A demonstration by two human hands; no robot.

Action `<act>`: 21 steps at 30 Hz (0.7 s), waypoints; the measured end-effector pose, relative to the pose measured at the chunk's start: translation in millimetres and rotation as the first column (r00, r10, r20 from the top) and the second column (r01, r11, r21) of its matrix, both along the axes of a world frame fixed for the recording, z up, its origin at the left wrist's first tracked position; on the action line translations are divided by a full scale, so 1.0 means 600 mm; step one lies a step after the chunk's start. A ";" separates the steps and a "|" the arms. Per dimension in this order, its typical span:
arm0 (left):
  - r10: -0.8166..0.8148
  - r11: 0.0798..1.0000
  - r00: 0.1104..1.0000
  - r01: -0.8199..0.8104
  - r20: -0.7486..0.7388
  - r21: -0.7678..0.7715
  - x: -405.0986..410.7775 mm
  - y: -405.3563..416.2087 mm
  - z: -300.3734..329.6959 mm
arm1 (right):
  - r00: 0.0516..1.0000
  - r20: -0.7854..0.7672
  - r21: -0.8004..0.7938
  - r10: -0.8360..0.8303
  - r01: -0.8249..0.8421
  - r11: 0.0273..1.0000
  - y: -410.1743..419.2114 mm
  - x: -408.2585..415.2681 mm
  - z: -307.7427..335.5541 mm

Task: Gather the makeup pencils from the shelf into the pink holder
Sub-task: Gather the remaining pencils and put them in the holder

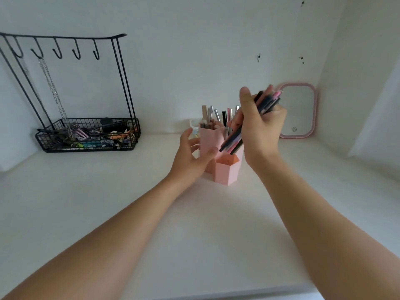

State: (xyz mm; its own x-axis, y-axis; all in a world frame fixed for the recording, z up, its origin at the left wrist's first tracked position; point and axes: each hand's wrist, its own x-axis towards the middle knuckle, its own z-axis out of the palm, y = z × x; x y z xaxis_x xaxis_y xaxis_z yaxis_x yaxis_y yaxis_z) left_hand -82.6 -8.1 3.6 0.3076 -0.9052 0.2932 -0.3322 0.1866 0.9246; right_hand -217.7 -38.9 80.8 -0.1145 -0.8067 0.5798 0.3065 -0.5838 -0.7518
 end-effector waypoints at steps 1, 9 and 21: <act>0.002 1.000 0.999 -0.002 0.033 -0.006 0.003 -0.005 -0.002 | 1.000 -0.020 -0.004 0.023 -0.023 1.000 0.004 0.005 -0.003; 0.013 0.998 0.989 -0.004 0.146 -0.061 0.018 -0.009 -0.003 | 0.987 -0.135 0.135 0.085 -0.067 0.989 -0.009 0.017 -0.031; -0.009 0.999 0.986 0.018 0.169 -0.049 0.027 -0.005 -0.005 | 0.985 -0.122 0.236 0.120 -0.088 0.968 -0.016 0.014 -0.034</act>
State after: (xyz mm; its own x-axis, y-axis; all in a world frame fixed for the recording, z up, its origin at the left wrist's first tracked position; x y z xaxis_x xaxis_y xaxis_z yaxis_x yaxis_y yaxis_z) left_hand -66.5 -10.9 0.6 0.2375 -0.8918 0.3852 -0.4798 0.2371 0.8447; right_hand -209.5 -48.3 60.2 0.0431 -0.9230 0.3824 0.2437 -0.3615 -0.9000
